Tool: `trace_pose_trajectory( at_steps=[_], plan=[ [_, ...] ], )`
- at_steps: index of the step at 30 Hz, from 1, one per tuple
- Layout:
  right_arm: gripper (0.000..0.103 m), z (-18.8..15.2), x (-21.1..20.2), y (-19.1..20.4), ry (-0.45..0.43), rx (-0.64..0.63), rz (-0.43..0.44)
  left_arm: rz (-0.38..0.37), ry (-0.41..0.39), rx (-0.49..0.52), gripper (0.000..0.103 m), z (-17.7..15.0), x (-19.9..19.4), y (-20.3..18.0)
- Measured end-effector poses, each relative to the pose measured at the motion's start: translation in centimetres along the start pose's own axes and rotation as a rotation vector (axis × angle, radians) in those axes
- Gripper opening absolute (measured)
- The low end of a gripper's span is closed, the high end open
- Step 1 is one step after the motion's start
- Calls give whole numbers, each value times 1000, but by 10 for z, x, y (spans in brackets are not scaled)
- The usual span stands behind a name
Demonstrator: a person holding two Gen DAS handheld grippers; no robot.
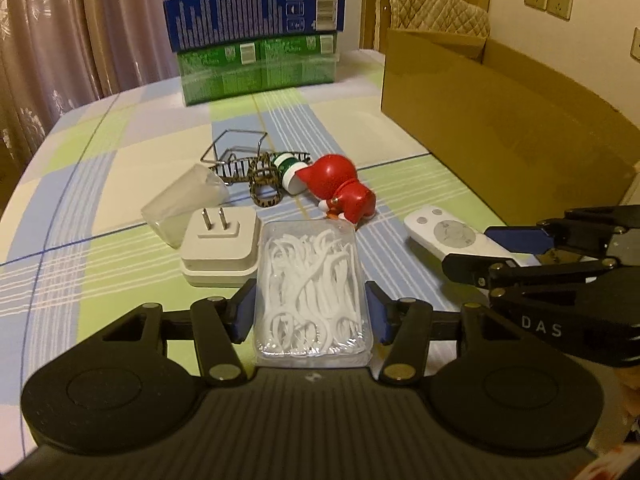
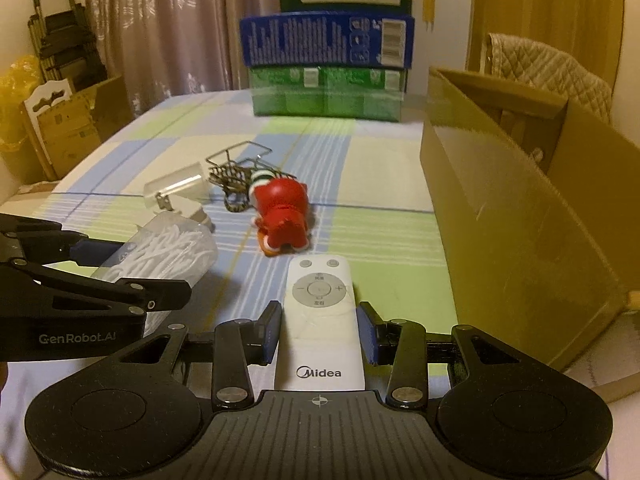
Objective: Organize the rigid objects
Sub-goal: 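Carry the remote with the right tool while the left tool drops the floss box into the cardboard box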
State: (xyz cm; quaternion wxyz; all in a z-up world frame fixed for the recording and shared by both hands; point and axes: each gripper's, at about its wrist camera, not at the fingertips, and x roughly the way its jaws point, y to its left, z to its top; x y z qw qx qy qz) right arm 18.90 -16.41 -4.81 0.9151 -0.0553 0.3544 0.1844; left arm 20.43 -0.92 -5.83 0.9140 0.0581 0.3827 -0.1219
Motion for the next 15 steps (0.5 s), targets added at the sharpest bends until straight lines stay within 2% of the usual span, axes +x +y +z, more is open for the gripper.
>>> trace_pose_trajectory(
  at_steps=[7,15],
  plan=[
    [37,-1,-35,5,-54,-2,0,6,-26,-22,51,-1,-30,-7],
    [37,21,-94,-5,-177,-15,-17,-16,-99,-30,51,18,-72,-31]
  ],
)
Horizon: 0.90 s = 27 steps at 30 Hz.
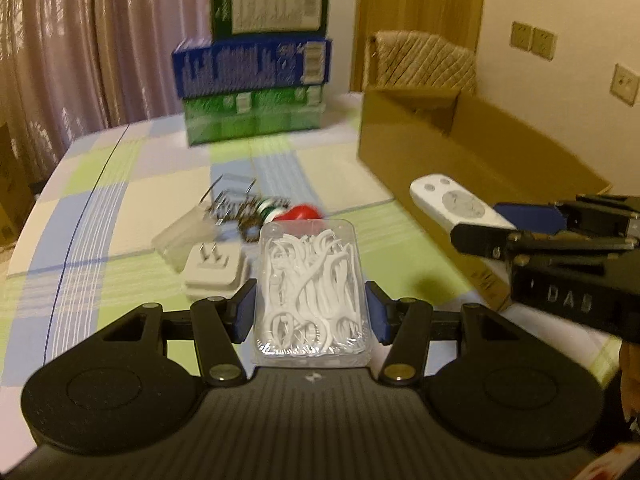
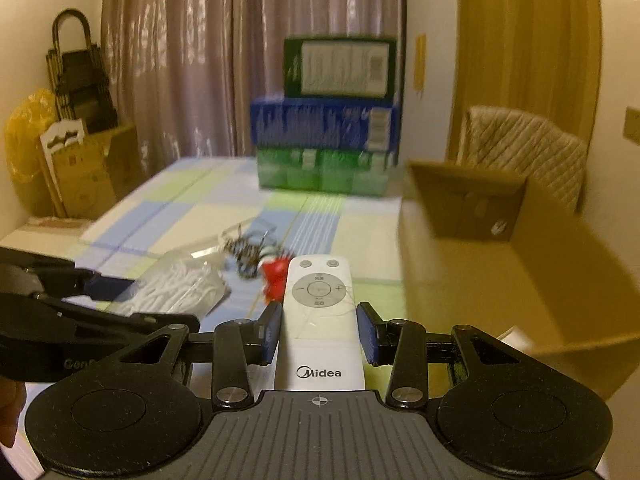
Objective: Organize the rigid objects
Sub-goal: 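Carry the remote with the right tool while the left tool drops the floss box into the cardboard box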
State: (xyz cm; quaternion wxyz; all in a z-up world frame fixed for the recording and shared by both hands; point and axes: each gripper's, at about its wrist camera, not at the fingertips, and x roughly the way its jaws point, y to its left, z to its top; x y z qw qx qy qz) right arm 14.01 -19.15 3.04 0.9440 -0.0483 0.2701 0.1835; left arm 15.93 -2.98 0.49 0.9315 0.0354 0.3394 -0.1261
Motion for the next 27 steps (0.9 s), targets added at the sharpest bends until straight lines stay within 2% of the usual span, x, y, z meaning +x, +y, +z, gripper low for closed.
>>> trace_pose_trajectory(
  at_steps=[6,12,19,27],
  plan=[
    [37,28,-35,-45,-61,26,-63,-46,-58,47,51,32,-16,-41],
    [37,42,-52,-103,-59,58,-141,-116,-91,86,51,64,-12,-91],
    [37,42,-56,-154,-19,95,-183,-182,-89,103,51,94,10,-136],
    [37,36,-48,-189,22,150,-193,-211,-37,92,51,106,40,-154]
  ],
)
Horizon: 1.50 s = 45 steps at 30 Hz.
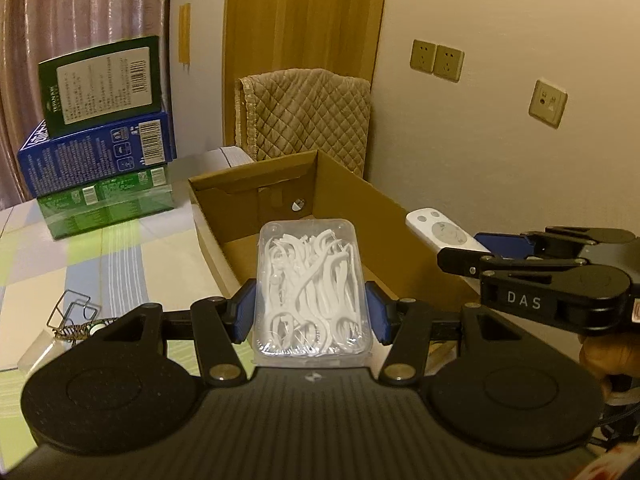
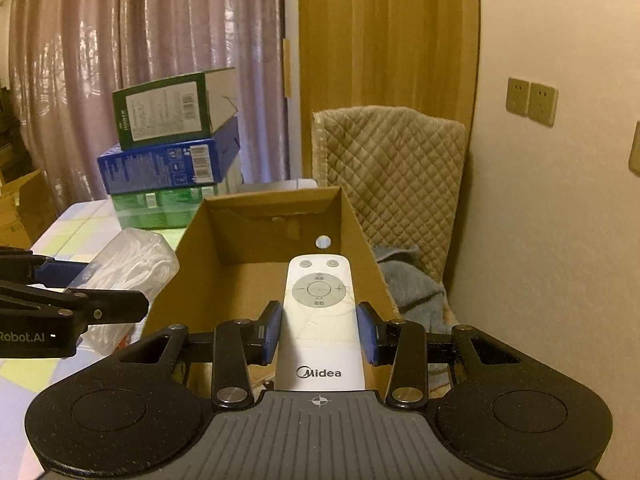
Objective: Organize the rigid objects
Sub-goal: 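Carry the remote with the right tool while the left tool drops the floss box into the cardboard box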
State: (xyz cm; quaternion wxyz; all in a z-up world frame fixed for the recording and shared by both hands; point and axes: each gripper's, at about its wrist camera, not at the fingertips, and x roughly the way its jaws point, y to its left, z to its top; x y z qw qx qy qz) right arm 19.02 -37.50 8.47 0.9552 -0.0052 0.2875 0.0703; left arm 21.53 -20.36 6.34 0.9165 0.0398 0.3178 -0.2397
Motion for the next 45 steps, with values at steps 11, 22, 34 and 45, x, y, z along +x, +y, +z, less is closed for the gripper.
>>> trace_pose_trajectory(
  at_steps=[11,22,34,45],
  plan=[
    [37,-5,14,-18,36,51,3,-13,54,13,51,-4,23,-4],
    [37,-12,30,-26,61,69,0,-26,80,29,51,-8,45,-11],
    [37,-16,36,-28,77,64,-4,-20,95,19,51,-15,56,-13],
    [37,-15,35,-25,76,58,-6,-2,75,25,51,-17,50,-12]
  ],
)
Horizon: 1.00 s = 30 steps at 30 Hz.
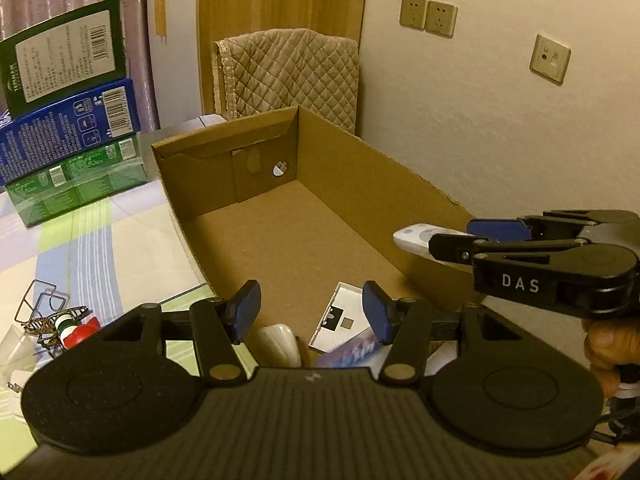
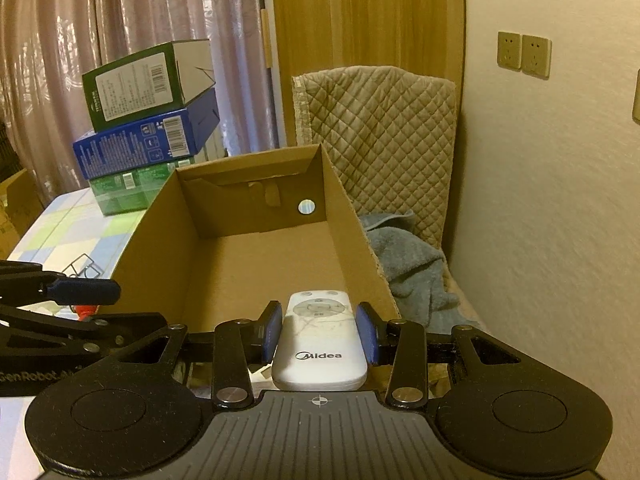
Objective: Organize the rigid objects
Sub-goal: 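Lower the white remote into the cardboard box and open the right tool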
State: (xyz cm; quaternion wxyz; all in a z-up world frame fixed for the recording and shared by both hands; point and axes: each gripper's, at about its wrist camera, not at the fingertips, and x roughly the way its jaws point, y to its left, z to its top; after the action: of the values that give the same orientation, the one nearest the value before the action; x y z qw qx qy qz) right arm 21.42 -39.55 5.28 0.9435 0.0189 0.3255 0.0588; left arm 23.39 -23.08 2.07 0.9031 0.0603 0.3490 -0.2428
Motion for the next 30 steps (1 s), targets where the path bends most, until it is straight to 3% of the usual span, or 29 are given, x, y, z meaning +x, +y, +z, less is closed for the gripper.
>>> trace_pose_trajectory(
  at_steps=[20,30],
  plan=[
    [38,-4,4,-1,21,0,16,39,-41,-69,51,-14,-31,29],
    [49,-9,-17,3,7,11,4,68,-57,-104,51,-33,-57,46]
  ],
)
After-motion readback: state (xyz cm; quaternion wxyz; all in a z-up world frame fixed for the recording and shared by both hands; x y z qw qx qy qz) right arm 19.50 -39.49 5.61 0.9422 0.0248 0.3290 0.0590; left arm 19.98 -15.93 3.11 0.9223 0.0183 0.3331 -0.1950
